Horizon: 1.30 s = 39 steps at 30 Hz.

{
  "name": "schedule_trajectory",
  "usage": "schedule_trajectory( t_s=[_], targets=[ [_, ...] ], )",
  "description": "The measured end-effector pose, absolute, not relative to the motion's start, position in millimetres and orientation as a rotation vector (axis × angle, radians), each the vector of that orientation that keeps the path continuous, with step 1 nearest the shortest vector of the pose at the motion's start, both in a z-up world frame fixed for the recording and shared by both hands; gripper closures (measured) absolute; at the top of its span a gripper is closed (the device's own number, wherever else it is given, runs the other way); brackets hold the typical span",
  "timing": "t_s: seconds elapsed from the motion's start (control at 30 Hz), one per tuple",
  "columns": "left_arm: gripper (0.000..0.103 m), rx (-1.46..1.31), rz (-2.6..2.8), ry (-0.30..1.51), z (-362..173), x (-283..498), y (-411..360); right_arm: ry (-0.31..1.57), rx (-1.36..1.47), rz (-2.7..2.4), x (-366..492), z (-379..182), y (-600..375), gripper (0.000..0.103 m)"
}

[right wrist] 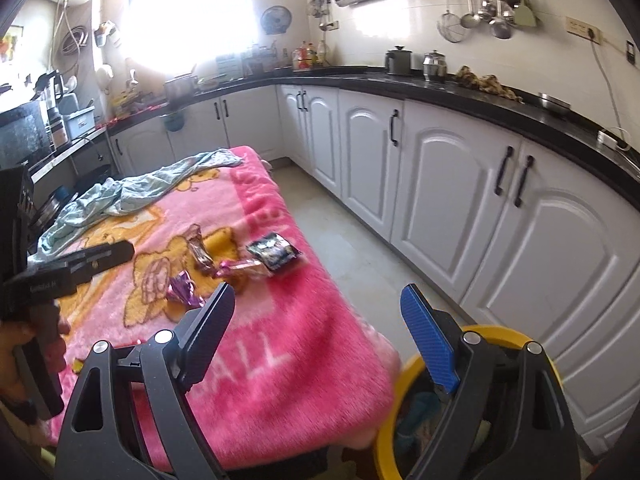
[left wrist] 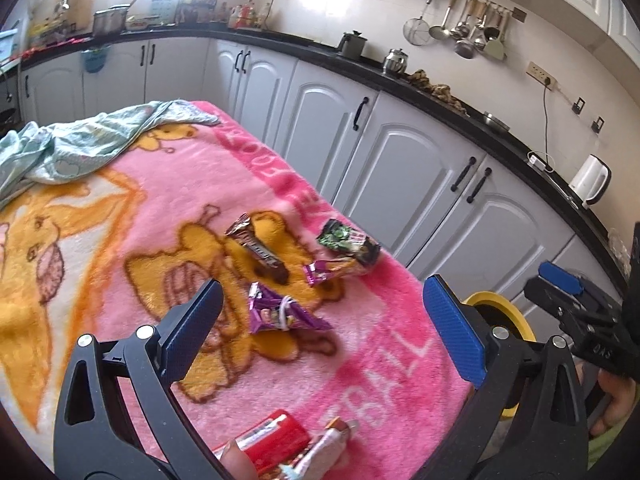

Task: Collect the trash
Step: 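Move both tools back from the bin to the wrappers on the blanket, then grasp the purple wrapper with the left tool while the right tool grasps the dark green snack bag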

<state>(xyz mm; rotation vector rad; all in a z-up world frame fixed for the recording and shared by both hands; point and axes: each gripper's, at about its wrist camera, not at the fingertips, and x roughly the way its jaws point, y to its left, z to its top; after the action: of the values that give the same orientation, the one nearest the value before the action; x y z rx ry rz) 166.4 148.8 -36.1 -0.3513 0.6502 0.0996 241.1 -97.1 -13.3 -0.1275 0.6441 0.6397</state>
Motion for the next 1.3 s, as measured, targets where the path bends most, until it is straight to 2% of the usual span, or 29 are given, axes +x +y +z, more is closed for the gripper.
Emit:
schedule_trajectory(
  t_s=[0.17,0.23,0.3,0.47,0.5,0.7,1.0,1.03,1.1,1.2,1.27,1.3],
  targets=[
    [0.011,-0.384,0.08,0.678,-47,169,160,0.666,-0.164,0.685,263,-20,-65,0.021],
    [0.018,-0.393,0.067,0.696,-53,172,162,0.691,-0.165,0.7,277,-25,-53,0.021],
    [0.032,-0.404,0.054,0.71,-58,175,163,0.721,-0.169,0.709,291,-33,-44,0.021],
    [0.05,-0.445,0.0,0.758,-71,188,162,0.807,-0.176,0.745,329,-54,-15,0.021],
    [0.052,-0.451,-0.005,0.764,-72,190,162,0.824,-0.173,0.752,335,-58,-12,0.023],
    [0.053,-0.462,-0.011,0.817,-85,203,161,0.899,-0.207,0.792,363,-81,28,0.038],
    [0.059,-0.449,0.017,0.917,-103,220,162,0.973,-0.311,0.764,388,-115,69,0.04],
    [0.061,-0.446,0.02,0.931,-106,222,162,0.983,-0.326,0.764,388,-120,70,0.041],
    [0.069,-0.447,0.02,0.946,-110,225,163,0.985,-0.334,0.766,385,-126,70,0.05],
    [0.077,-0.449,0.022,0.957,-113,226,164,0.975,-0.298,0.76,379,-126,62,0.059],
    [0.079,-0.448,0.016,0.958,-113,226,164,0.973,-0.275,0.764,376,-125,55,0.062],
    [0.084,-0.446,0.012,0.957,-113,226,164,0.97,-0.262,0.769,373,-124,50,0.064]
  ],
)
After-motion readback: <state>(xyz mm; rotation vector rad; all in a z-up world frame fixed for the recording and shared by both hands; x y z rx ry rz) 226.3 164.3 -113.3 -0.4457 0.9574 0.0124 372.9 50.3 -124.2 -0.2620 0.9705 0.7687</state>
